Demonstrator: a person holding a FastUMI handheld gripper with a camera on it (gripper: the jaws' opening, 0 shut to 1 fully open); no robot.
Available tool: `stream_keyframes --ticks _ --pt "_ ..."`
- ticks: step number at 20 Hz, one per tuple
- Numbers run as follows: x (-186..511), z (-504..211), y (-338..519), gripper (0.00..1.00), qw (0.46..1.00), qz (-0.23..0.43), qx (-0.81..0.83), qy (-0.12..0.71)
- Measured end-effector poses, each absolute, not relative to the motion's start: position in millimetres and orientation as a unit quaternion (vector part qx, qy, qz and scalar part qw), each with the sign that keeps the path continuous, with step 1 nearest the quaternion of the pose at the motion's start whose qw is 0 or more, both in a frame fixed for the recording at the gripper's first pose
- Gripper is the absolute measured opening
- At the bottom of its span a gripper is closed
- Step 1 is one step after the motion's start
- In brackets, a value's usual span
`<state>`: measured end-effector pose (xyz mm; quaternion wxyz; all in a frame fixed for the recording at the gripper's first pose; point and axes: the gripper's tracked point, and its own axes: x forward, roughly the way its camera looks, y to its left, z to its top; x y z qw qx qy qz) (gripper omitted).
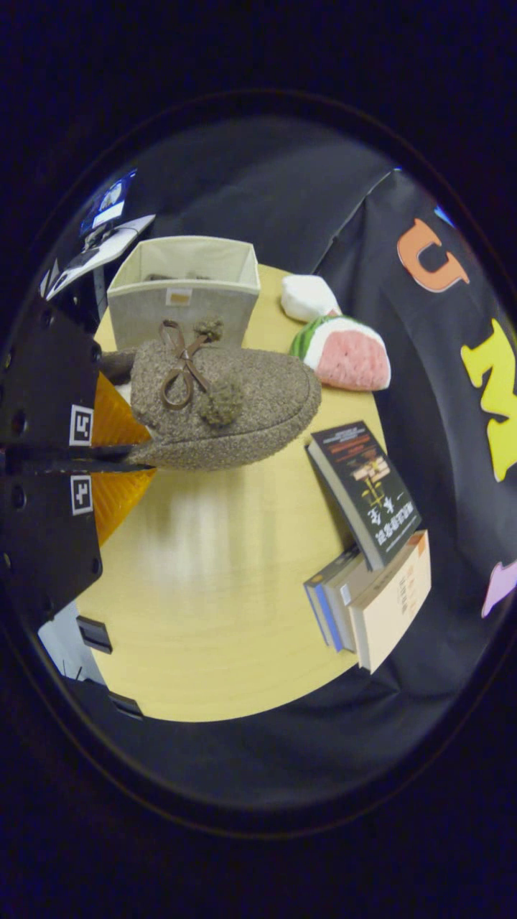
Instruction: Open the storage box then place both shoes into the box .Put the left shoe in first, then the right shoe, with the right side of both shoes facing outward in a uniform manner.
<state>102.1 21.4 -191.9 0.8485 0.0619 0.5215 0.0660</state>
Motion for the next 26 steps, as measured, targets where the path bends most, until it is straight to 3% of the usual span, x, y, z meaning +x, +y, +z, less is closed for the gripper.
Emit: stream_keyframes --ticks 6,11,15,21,26 --pt "82.4 -176.8 154.7 0.0 0.84 0.116 0.067 0.525" --pt "60.8 -205.7 262.0 0.0 0.816 0.144 0.071 0.555" --pt "65.9 -247.8 296.2 0.0 0.813 0.099 0.058 0.57" --pt "87.7 -285.1 273.7 0.0 0.824 0.014 0.014 0.566" --pt "96.4 -301.9 280.3 0.0 0.818 -0.006 0.024 0.575"
